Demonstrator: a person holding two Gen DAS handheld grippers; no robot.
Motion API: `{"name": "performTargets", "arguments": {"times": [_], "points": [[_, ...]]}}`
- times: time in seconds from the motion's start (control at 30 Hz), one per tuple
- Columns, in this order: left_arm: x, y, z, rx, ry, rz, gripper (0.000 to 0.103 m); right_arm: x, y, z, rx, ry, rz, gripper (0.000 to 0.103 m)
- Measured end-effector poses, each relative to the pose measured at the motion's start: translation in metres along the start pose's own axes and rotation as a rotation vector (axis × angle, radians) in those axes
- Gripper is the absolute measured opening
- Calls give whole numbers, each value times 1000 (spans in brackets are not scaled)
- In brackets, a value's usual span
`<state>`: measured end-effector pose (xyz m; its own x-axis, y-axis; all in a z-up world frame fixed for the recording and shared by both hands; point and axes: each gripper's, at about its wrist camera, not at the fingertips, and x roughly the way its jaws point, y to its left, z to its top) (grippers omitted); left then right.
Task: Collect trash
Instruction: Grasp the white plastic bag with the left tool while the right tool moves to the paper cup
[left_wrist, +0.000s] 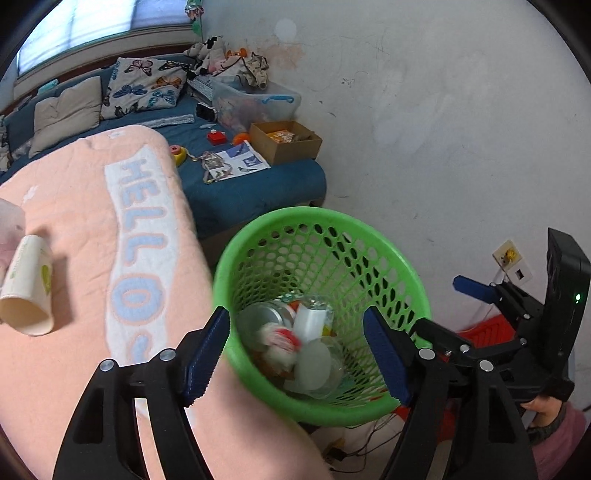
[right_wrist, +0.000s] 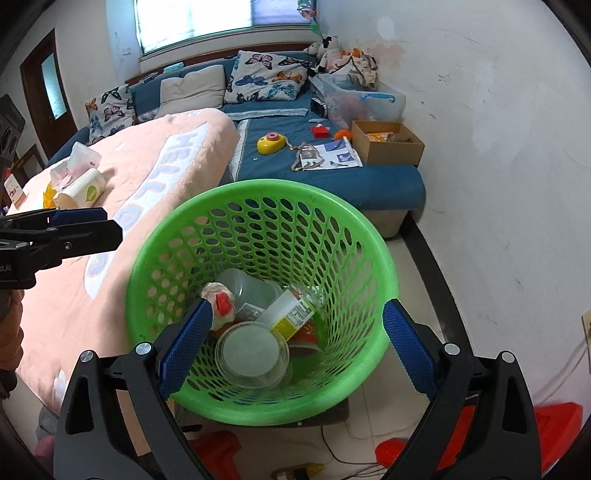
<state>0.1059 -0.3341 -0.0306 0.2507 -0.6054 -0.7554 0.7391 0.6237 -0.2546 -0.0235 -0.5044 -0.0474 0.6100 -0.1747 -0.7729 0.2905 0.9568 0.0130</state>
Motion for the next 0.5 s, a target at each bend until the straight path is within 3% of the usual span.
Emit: {"name": "performTargets", "arguments": {"times": [0.23, 0.5], "points": [[-32, 33, -4, -23, -44, 82, 72, 0, 19, 13, -28, -12, 35, 93], [-76, 98, 1, -87, -99, 223, 67, 10, 64, 35, -96, -13, 90, 93]]}}
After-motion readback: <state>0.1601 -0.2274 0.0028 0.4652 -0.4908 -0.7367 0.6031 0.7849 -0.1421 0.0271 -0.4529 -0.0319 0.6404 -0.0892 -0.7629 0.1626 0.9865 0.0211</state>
